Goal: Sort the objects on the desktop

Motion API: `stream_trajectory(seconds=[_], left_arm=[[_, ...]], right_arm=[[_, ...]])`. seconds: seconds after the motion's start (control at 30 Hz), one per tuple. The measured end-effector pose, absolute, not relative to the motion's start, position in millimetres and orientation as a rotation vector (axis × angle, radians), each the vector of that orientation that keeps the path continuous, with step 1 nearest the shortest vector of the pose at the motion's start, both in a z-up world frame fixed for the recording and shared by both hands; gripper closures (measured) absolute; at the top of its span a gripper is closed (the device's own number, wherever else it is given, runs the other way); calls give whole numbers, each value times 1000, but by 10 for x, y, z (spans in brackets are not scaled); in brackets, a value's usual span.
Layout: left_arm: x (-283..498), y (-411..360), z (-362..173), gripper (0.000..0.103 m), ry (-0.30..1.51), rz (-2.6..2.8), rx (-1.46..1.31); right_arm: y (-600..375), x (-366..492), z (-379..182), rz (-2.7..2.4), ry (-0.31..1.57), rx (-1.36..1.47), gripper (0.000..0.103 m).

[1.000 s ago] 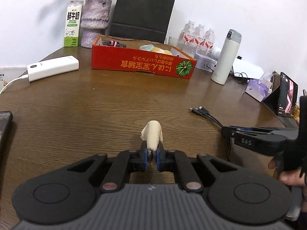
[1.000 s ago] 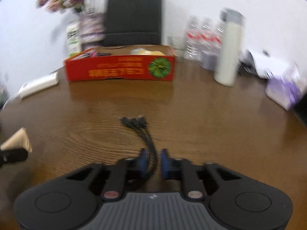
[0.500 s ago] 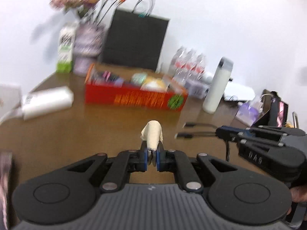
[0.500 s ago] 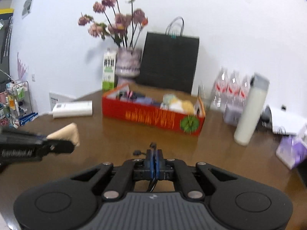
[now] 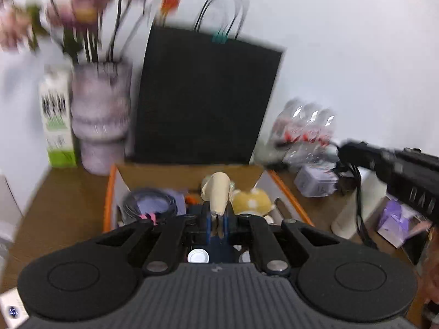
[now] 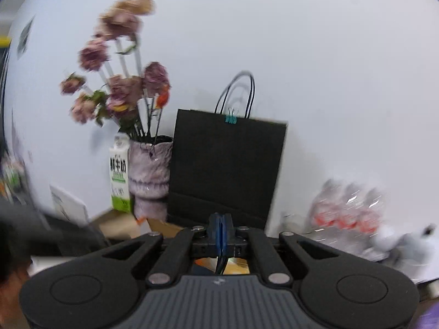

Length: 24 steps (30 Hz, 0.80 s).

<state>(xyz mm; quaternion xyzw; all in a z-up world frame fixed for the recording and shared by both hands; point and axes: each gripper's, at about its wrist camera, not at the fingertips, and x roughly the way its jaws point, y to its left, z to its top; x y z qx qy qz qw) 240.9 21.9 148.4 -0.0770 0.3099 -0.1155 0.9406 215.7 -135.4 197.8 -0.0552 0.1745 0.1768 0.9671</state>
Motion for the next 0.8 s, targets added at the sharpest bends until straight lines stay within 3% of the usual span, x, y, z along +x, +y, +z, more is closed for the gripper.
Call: stream_trajectory(seconds=[0.23, 0.27, 0.3, 0.33, 0.43, 0.53, 0.57, 0.7, 0.8], left_arm=[[3220, 180, 782, 90, 782, -206, -124], [3299, 187, 716, 82, 788, -187, -125], [3327, 181, 685, 63, 785, -185, -123], [3351, 181, 672, 60, 787, -189, -116], [3340, 192, 725, 47, 793, -204, -96], [3230, 204, 832, 25, 776, -166, -87], [3215, 216, 870, 17, 776, -143, -90], [2989, 255, 1023, 0, 797, -70, -92], [2650, 301, 1028, 0, 821, -31, -104]], right_arm=[[-1031, 3218, 1173, 402, 525, -16, 102], [-987, 3328, 1044, 401, 558, -16, 102], [-947, 3441, 899, 396, 609, -22, 102], [-909, 3537, 759, 396, 671, -42, 102], [-923, 3528, 634, 346, 703, -101, 93], [-1063, 3438, 821, 330, 701, -62, 56], [-1102, 3422, 905, 318, 707, -57, 49], [-1278, 3266, 1100, 234, 715, -56, 37], [-1378, 2944, 1072, 190, 721, -81, 37]])
